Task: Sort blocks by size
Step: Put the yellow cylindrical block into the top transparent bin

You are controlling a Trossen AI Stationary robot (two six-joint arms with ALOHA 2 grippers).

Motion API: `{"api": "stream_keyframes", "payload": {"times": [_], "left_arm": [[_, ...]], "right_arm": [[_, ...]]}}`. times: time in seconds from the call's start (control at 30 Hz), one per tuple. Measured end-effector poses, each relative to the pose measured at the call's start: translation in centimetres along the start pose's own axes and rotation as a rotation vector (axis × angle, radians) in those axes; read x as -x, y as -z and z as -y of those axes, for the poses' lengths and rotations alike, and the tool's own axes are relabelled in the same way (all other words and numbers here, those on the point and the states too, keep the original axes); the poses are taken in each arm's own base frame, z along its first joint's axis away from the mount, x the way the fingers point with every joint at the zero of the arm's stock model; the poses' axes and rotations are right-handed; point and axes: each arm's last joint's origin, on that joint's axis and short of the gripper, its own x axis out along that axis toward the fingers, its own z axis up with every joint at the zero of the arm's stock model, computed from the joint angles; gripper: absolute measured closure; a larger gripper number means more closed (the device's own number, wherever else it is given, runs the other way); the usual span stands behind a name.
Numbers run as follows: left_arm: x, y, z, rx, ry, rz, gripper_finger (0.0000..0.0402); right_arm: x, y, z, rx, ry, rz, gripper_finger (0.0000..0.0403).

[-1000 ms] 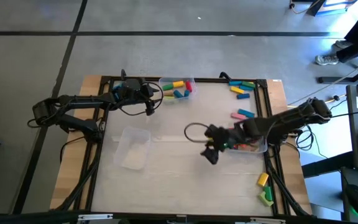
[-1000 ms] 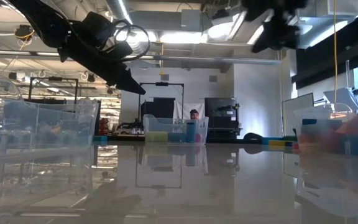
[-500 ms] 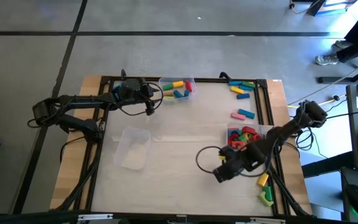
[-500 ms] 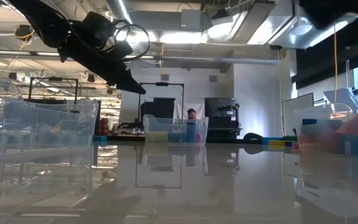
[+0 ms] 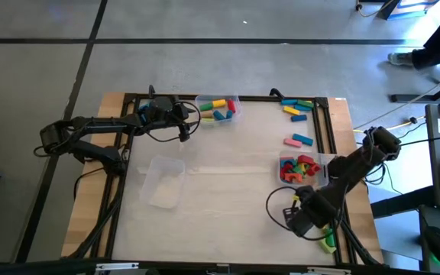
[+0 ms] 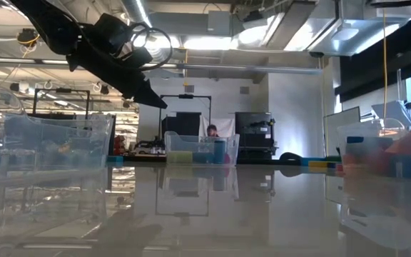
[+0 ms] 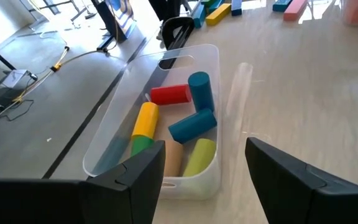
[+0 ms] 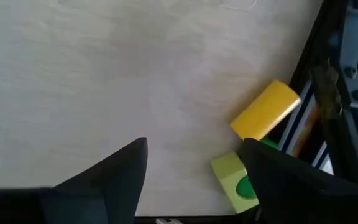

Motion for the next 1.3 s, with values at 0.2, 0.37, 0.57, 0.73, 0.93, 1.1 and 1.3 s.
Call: {"api": "stream_keyframes", "payload": {"times": [0.2,0.37,0.57,0.73,0.93,1.1,1.3], "left_arm": [[0.0,0.0,0.0,0.0,0.0,0.0,0.0183],[0.0,0.0,0.0,0.0,0.0,0.0,0.0183],[0.0,0.0,0.0,0.0,0.0,-0.001,0.0183],[0.0,0.0,0.0,0.0,0.0,0.0,0.0183],[0.0,0.0,0.0,-0.001,0.0,0.0,0.0183],[0.0,0.0,0.0,-0.001,0.0,0.0,0.0183],[0.0,0.0,0.0,-0.001,0.0,0.0,0.0183]], "right_arm": [[-0.2,0.6,0.9,-0.028,0.036,0.028,0.0139],[-0.3,1.0,1.5,-0.041,0.07,0.029,0.0139],[-0.7,1.2,1.6,-0.037,0.095,0.05,0.0139],[-2.2,1.2,1.3,0.0,0.125,0.019,0.0139],[-4.2,1.0,1.3,0.0,0.158,-0.075,0.0139],[-5.6,0.6,1.6,-0.048,0.199,-0.125,0.0139],[-6.7,0.0,2.2,-0.067,0.257,-0.149,0.0139]]}}
